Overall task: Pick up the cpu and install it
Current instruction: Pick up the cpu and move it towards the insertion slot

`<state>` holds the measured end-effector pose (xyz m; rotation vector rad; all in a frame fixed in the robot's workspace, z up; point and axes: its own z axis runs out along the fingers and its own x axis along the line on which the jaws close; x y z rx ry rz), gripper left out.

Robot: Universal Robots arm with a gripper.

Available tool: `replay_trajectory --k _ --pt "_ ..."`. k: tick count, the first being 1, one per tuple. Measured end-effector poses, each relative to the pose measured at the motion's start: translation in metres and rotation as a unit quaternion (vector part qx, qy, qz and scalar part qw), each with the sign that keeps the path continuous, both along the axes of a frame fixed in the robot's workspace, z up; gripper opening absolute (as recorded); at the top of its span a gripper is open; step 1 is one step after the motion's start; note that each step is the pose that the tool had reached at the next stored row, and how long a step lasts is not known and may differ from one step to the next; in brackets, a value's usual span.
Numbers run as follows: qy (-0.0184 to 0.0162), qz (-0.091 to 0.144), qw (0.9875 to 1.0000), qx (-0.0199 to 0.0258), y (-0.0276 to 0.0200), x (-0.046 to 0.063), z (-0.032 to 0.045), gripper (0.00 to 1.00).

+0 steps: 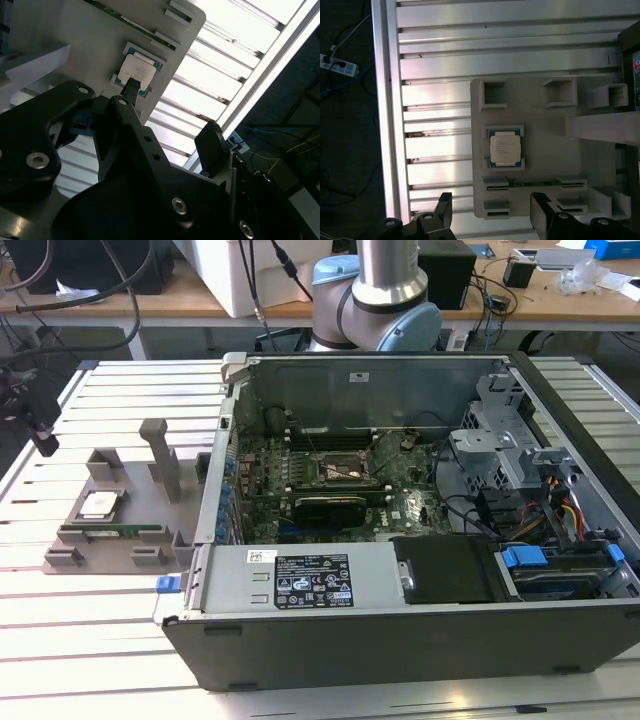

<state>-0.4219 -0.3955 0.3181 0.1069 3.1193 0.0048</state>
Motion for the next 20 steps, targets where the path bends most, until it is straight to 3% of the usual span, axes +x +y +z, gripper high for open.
replay_trajectory --k 20 --pt "0.0000 0.000 1.0000 0.0000 0.0000 0.0000 -0.0067 0.72"
